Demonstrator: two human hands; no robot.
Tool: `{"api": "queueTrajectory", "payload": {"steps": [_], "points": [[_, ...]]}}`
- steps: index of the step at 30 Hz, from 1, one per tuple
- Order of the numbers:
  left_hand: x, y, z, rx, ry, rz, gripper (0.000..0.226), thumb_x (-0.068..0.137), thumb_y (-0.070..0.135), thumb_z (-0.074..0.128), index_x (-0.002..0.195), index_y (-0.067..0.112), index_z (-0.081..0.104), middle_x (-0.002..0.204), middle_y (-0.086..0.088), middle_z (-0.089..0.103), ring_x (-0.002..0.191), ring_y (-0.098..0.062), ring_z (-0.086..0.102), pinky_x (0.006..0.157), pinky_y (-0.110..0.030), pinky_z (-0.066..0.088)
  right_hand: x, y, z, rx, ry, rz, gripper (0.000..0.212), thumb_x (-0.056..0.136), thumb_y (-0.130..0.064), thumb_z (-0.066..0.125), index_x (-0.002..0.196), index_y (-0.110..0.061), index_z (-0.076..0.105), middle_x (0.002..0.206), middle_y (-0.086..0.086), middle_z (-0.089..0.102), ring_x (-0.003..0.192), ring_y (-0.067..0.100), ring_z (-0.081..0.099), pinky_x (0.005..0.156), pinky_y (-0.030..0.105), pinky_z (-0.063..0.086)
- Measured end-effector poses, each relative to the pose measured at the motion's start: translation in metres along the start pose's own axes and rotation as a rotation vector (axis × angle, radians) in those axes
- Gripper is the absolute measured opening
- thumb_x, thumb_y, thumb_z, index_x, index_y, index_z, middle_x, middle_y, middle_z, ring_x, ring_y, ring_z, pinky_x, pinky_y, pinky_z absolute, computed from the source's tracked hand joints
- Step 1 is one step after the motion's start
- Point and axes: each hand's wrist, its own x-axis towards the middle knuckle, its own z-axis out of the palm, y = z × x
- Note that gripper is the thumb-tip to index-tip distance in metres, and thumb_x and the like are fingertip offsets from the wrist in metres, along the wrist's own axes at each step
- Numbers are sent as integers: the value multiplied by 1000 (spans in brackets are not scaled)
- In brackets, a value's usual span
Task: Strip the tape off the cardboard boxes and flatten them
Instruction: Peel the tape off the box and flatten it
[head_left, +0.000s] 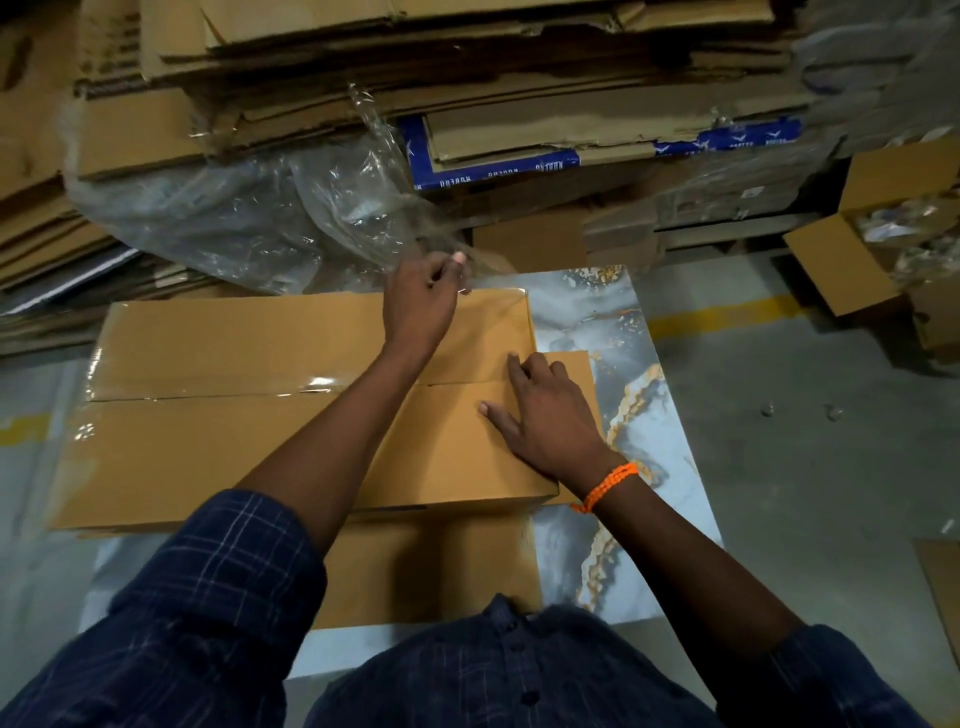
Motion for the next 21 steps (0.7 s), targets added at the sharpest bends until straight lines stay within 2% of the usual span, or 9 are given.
{"api": "queueTrajectory", "payload": {"steps": [3, 6, 8, 10, 13, 15, 17, 18, 21], "points": [[-3, 5, 9, -149, 73, -34, 35, 103, 34, 54, 83, 16, 76, 74, 7, 72, 67, -1, 63, 64, -27, 46, 4, 2, -2, 44, -18, 5, 79, 95, -68, 39, 148, -8, 40, 128, 10, 46, 110, 29, 47, 89, 45, 50], [5, 15, 14, -194, 100, -18, 35, 102, 39, 53, 81, 19, 74, 71, 4, 70, 64, -10, 62, 61, -32, 46, 6, 2, -6, 78, -82, 15, 80, 93, -69, 45, 147, -10, 41, 129, 9, 45, 114, 28, 45, 90, 44, 50], [11, 18, 15, -181, 117, -7, 34, 101, 41, 53, 74, 28, 68, 66, 6, 65, 60, -7, 58, 57, -30, 42, 9, 3, -8, 95, -129, 19, 80, 91, -70, 46, 146, -11, 43, 127, 10, 47, 115, 29, 45, 91, 44, 50], [12, 16, 13, -168, 102, -13, 31, 101, 43, 53, 78, 31, 69, 70, 6, 69, 66, -7, 64, 61, -31, 50, 15, 10, -10, 185, -124, 21, 68, 91, -64, 53, 137, -13, 53, 117, 9, 55, 112, 28, 49, 88, 43, 50], [9, 11, 9, -158, 19, 4, 34, 101, 43, 55, 87, 20, 76, 82, 4, 75, 80, -13, 71, 74, -43, 58, 44, 38, -15, 494, 217, 113, 23, 85, -28, 72, 104, -16, 66, 85, -3, 64, 87, 23, 61, 80, 42, 52], [6, 12, 5, -142, -11, 71, 34, 103, 37, 56, 86, 16, 77, 82, 6, 75, 78, -9, 70, 73, -39, 56, 76, 63, -16, 557, 311, 172, 38, 79, -19, 78, 114, -15, 63, 104, 4, 66, 97, 25, 63, 85, 46, 54], [3, 14, 3, -100, -16, 132, 35, 103, 35, 55, 81, 17, 76, 83, 8, 76, 75, -5, 69, 70, -34, 54, 107, 78, -19, 624, 143, 120, 61, 84, -22, 80, 139, -16, 55, 142, 10, 53, 129, 25, 52, 99, 38, 50], [2, 13, 3, -68, -1, 153, 35, 103, 35, 55, 80, 19, 76, 84, 8, 76, 75, -4, 68, 68, -31, 53, 120, 82, -23, 700, 35, 81, 61, 88, -24, 77, 143, -18, 53, 150, 7, 49, 136, 19, 47, 104, 34, 48], [-2, 12, 1, 86, 52, 189, 28, 101, 37, 57, 85, 27, 77, 87, 10, 77, 68, -3, 64, 59, -26, 48, 149, 84, -32, 809, -194, -69, 30, 97, -24, 67, 125, -16, 70, 126, -1, 70, 117, 4, 62, 101, 27, 50]]}}
